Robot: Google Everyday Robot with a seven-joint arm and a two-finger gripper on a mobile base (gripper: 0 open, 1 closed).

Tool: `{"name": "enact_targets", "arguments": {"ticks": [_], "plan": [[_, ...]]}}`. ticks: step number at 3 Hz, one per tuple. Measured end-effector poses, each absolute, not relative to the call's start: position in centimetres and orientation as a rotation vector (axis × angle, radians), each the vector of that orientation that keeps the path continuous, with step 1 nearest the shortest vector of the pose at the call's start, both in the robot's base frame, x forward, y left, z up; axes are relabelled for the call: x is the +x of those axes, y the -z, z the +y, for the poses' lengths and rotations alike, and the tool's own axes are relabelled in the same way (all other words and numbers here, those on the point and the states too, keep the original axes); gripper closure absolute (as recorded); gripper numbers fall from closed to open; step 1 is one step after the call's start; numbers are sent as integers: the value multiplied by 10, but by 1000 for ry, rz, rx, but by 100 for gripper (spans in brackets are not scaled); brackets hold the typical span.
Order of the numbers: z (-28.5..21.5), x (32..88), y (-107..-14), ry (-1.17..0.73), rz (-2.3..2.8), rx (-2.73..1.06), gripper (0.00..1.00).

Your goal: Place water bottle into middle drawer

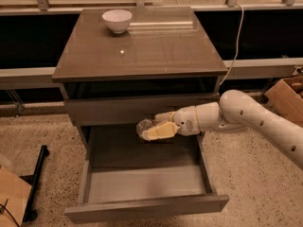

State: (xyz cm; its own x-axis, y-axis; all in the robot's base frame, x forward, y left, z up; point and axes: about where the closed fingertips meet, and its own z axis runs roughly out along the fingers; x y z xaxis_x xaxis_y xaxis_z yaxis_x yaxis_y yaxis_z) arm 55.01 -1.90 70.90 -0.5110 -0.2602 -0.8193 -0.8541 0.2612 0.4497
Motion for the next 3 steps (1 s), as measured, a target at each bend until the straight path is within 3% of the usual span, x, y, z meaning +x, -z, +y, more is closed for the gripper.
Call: {"name": "enact_targets", "arguments": {"ticks": [1, 3], "plan": [[-29, 622, -681, -1227, 1882, -991, 100], [-22, 603, -646, -1328, 1987, -917, 100]]}}
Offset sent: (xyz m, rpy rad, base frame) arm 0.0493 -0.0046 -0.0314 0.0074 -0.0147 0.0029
